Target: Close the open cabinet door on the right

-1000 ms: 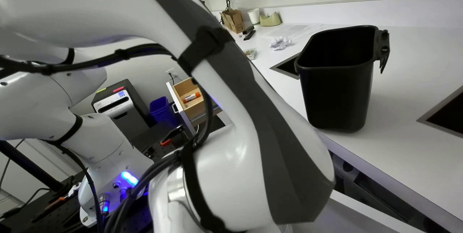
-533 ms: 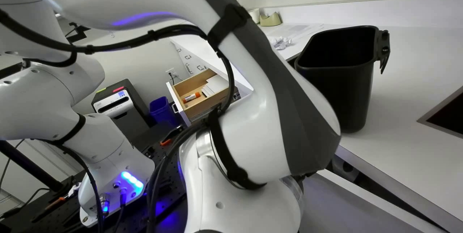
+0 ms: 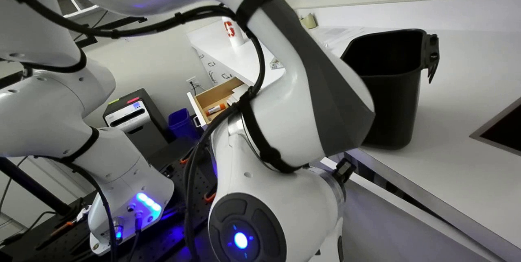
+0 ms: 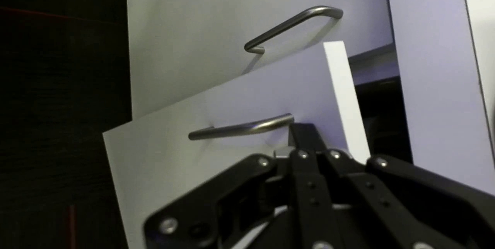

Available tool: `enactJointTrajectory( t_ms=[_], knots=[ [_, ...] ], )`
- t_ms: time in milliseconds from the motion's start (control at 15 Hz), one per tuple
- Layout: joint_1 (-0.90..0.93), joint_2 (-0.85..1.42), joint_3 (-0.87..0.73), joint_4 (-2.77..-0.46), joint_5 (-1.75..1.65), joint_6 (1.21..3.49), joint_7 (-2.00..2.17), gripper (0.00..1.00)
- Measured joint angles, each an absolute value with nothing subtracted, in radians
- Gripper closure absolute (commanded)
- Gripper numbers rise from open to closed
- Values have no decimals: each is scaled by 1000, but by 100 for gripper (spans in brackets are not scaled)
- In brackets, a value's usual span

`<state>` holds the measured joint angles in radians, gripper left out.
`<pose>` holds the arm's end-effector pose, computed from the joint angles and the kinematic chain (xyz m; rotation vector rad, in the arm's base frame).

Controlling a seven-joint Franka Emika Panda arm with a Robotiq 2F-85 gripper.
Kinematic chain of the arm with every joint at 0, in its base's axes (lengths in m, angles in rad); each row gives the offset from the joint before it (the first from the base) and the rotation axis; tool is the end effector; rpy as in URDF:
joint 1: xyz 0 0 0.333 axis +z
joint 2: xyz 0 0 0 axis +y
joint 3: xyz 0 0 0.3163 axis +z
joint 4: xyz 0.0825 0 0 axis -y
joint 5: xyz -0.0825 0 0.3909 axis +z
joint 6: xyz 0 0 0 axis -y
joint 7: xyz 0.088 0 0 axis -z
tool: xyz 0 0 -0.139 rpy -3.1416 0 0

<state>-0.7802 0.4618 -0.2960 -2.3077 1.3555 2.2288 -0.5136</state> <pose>0.2631 -0.4056 0.1001 -1.5871 1.8027 -0.2909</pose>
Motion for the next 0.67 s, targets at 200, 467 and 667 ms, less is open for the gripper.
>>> enactJointTrajectory(
  t_ms=[200, 467, 667],
  knots=[
    [-738, 457, -298, -2315, 1428, 2271, -612, 100],
    [-680, 457, -310, -2316, 1519, 2312, -709, 100],
    [-635, 444, -340, -2326, 1540, 2312, -753, 100]
  ],
)
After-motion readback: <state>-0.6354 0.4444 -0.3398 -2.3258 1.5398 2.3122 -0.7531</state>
